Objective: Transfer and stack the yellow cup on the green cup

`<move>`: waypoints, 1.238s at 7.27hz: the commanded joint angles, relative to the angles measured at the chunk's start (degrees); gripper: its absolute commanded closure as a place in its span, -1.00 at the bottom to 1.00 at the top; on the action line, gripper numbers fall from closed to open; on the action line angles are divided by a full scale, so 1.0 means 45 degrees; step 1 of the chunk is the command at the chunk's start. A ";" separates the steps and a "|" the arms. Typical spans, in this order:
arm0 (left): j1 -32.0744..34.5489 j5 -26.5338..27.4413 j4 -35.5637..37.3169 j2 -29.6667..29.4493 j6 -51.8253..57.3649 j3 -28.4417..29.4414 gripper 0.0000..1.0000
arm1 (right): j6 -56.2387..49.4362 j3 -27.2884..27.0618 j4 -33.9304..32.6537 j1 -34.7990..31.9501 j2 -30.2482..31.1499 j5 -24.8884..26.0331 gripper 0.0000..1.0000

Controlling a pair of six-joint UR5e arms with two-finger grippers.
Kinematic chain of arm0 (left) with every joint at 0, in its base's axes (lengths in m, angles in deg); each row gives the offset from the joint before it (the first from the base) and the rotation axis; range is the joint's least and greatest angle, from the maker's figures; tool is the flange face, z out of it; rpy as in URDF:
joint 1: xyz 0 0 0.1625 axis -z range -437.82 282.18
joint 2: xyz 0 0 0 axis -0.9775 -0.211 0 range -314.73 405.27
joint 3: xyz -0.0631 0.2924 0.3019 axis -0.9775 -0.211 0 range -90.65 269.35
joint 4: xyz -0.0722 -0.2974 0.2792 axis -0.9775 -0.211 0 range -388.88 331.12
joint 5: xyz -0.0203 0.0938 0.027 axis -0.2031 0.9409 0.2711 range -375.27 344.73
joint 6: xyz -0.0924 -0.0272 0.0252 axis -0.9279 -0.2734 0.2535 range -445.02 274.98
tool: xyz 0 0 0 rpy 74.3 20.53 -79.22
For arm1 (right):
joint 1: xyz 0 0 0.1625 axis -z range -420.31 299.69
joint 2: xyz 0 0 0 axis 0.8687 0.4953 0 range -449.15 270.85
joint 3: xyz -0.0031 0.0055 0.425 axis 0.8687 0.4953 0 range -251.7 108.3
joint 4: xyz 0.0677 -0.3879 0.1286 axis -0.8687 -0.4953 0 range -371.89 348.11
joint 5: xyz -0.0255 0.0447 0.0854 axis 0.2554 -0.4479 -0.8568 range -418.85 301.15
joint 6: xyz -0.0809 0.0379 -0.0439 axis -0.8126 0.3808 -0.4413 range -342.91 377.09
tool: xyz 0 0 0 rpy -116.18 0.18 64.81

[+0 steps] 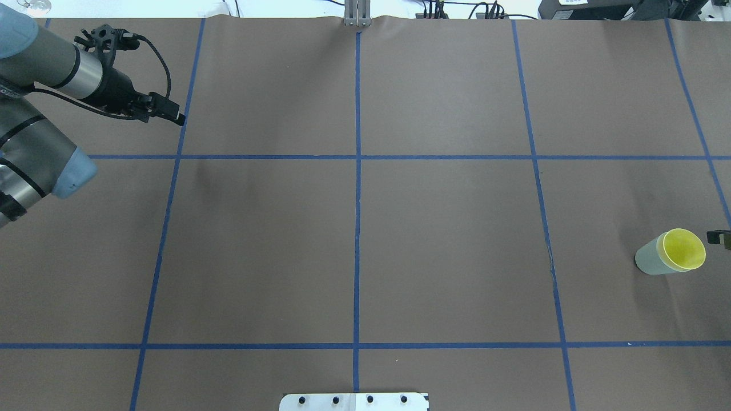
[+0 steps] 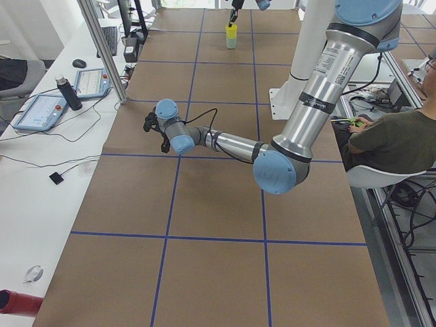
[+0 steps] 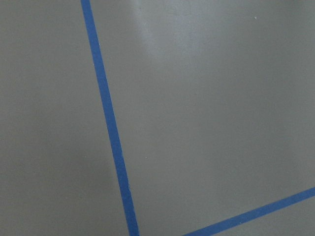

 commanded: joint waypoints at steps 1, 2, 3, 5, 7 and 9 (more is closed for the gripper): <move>0.0000 0.0000 0.0022 0.0406 0.0018 -0.0324 -0.99 | 0.0007 0.0037 0.0000 -0.0033 -0.0249 -0.0118 -0.99; 0.0039 -0.0097 0.0060 0.0855 0.0076 -0.0714 -0.99 | 0.0007 0.0172 -0.0232 -0.0014 -0.0541 -0.0138 -0.99; 0.0252 -0.0291 0.0041 0.1304 0.0386 -0.0737 -0.99 | -0.0012 0.0734 -0.1452 -0.0072 -0.1704 -0.0177 -0.99; 0.1205 -0.0429 0.0061 0.1969 0.1358 -0.0679 -0.99 | -0.1406 0.0818 -0.5565 -0.1218 -0.3931 -0.0856 -0.99; 0.2726 -0.0703 0.1455 0.2499 0.4537 -0.0483 -0.99 | -0.4432 0.0818 -1.0912 -0.2567 -0.6393 -0.2068 -0.99; 0.4599 -0.0703 0.4963 0.2461 0.8296 -0.0503 -0.99 | -0.6527 0.1108 -1.3544 -0.3446 -0.7104 -0.2227 -0.99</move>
